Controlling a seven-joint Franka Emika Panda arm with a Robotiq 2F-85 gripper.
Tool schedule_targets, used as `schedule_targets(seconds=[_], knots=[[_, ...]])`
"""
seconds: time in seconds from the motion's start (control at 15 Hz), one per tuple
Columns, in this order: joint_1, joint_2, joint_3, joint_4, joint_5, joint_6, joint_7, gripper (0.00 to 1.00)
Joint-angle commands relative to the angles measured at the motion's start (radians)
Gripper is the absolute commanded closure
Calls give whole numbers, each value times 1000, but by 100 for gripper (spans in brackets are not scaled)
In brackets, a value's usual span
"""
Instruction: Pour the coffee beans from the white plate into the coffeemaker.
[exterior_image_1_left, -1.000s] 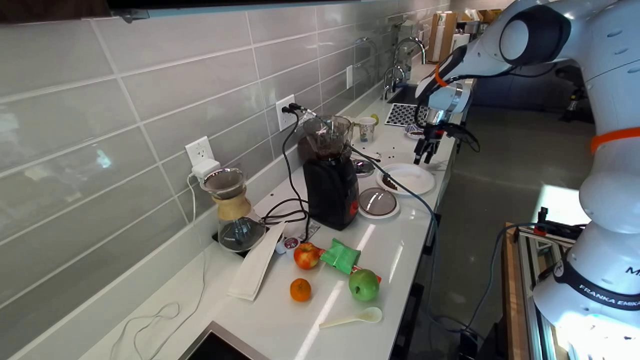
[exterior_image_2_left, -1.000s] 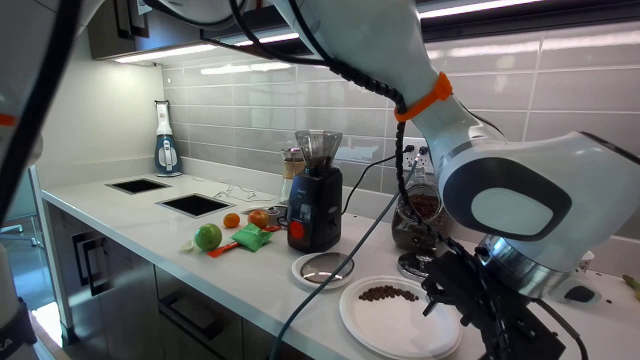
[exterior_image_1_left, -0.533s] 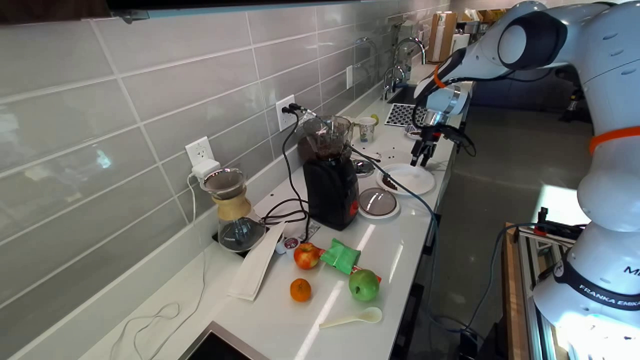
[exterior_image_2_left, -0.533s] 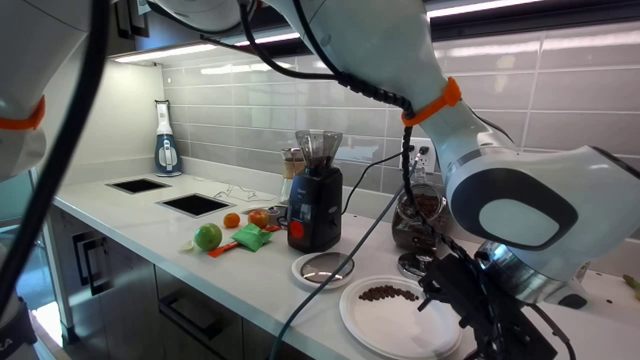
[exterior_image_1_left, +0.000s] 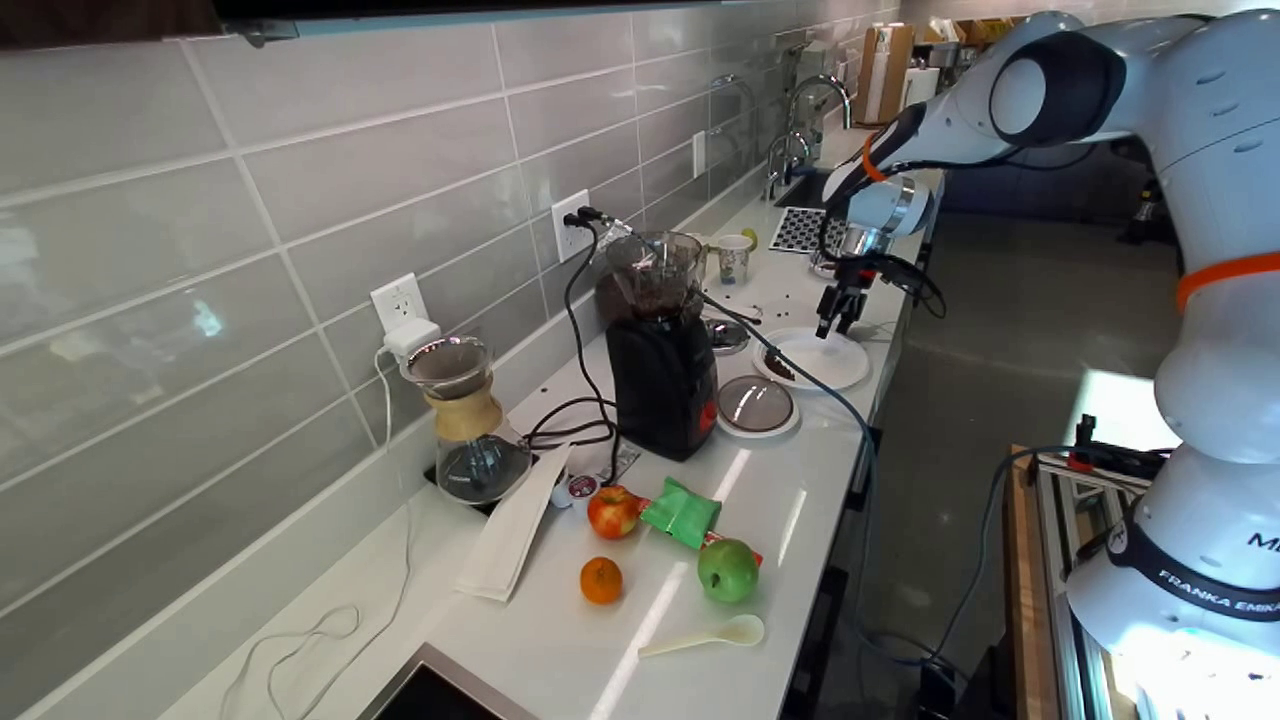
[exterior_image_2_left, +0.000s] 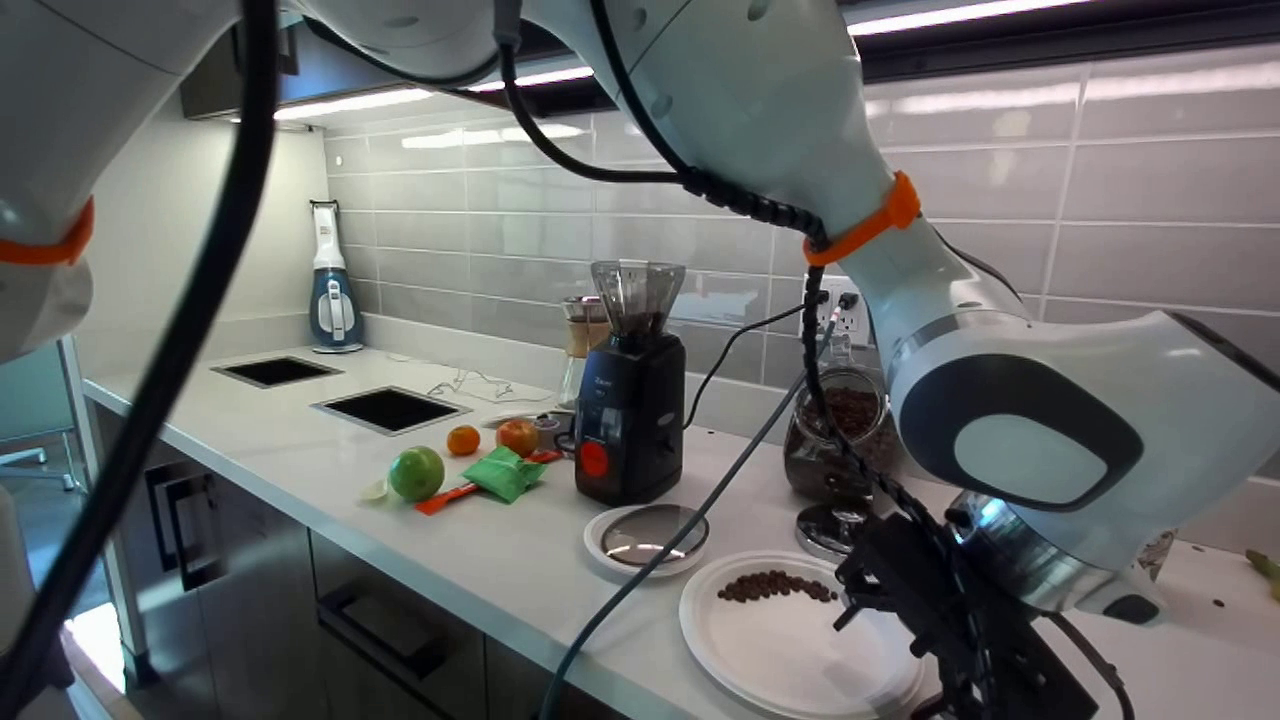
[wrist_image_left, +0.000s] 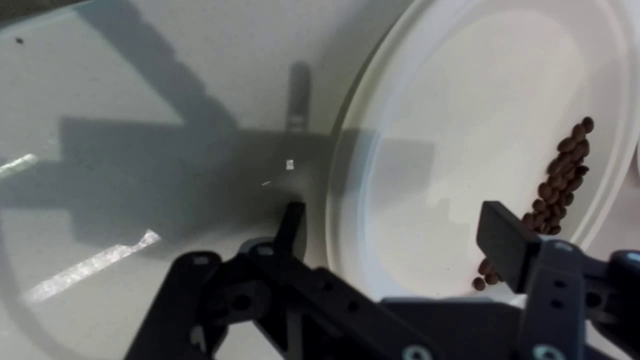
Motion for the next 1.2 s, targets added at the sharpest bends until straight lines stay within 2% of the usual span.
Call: schedule_targets(seconds=[0.0, 0.13, 0.2, 0.47, 0.53, 0.6, 0.73, 0.8, 0.93, 1.0, 1.13], knots=[[-12, 33, 12, 38, 5, -24, 15, 43], [-13, 37, 12, 44, 4, -23, 18, 47], [-13, 39, 11, 46, 2, -21, 21, 54], [-14, 46, 13, 51, 5, -15, 31, 61], [-14, 49, 13, 53, 4, -14, 34, 70], [-14, 51, 14, 54, 4, -14, 37, 70], [-14, 55, 14, 56, 3, -13, 39, 79], [-14, 58, 14, 59, 3, -14, 42, 79], [-14, 61, 15, 60, 3, -14, 44, 88], [-14, 61, 15, 61, 2, -14, 45, 89], [-12, 60, 17, 63, 3, -21, 48, 100]])
